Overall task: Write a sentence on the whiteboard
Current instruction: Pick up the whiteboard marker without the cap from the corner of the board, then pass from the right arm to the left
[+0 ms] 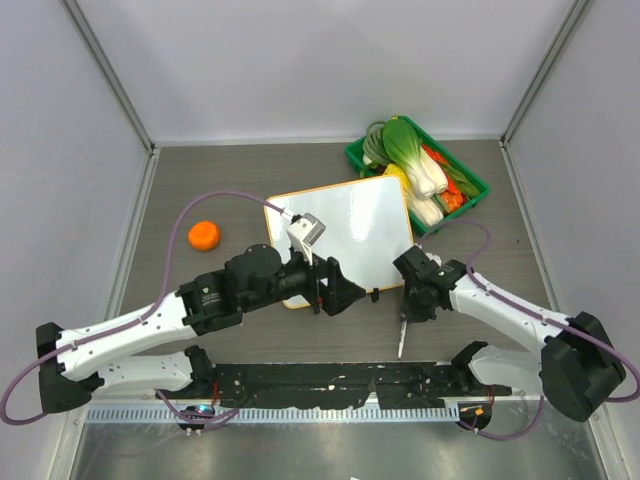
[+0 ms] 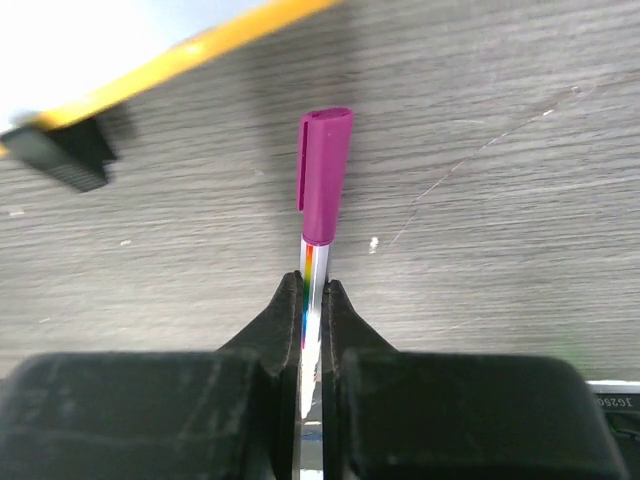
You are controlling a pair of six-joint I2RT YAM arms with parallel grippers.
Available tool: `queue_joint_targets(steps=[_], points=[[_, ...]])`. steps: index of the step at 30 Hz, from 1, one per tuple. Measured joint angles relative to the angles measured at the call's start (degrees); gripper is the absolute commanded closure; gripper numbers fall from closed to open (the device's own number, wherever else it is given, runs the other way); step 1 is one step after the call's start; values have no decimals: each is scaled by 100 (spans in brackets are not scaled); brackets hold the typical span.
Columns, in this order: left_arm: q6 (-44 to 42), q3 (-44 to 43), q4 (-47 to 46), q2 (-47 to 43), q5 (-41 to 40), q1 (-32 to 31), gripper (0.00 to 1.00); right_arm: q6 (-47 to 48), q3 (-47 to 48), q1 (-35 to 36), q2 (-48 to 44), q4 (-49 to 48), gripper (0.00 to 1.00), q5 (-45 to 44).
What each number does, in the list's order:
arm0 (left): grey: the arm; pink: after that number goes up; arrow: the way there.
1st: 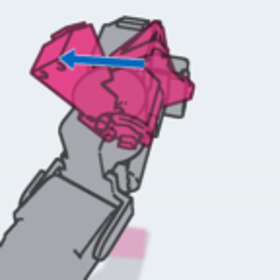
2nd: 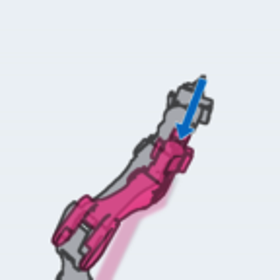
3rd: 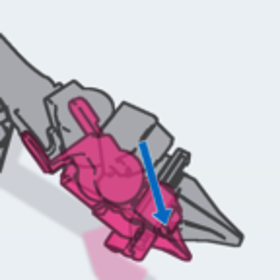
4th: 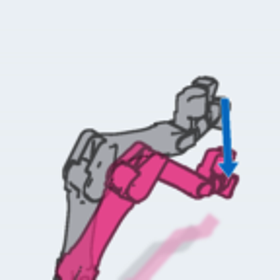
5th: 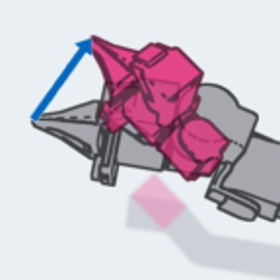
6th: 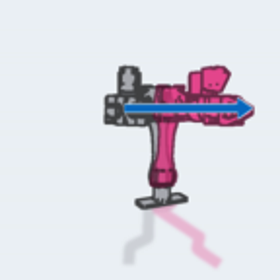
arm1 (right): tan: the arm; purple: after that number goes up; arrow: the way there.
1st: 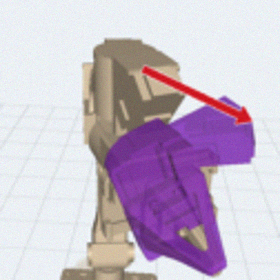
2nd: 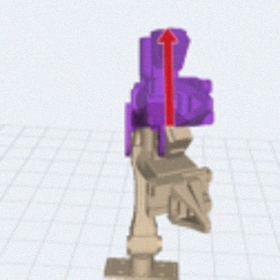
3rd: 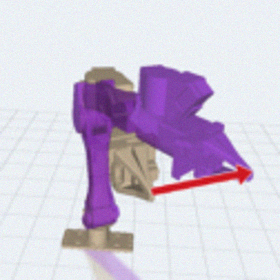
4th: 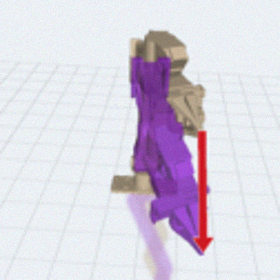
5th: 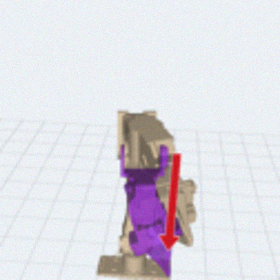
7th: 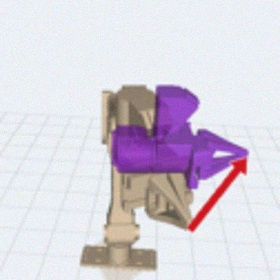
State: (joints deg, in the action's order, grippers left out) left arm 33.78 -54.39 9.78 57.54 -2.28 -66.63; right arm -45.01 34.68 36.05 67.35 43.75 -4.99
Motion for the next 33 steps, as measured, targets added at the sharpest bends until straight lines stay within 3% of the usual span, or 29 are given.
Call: queue_joint_targets(steps=[9,23,29,33], points=[[7,-116,380,195,-133,0,4,131,1405,0,-966,267,99,-118],[146,-616,308,1204,282,278,3,107,1620,-22,-1880,-2350,99,372],[216,-623,195,1366,496,675,14,20,1620,-22,-1886,-2754,99,686],[238,-623,50,1375,579,890,34,-26,1620,-22,-1886,-2835,99,785]])
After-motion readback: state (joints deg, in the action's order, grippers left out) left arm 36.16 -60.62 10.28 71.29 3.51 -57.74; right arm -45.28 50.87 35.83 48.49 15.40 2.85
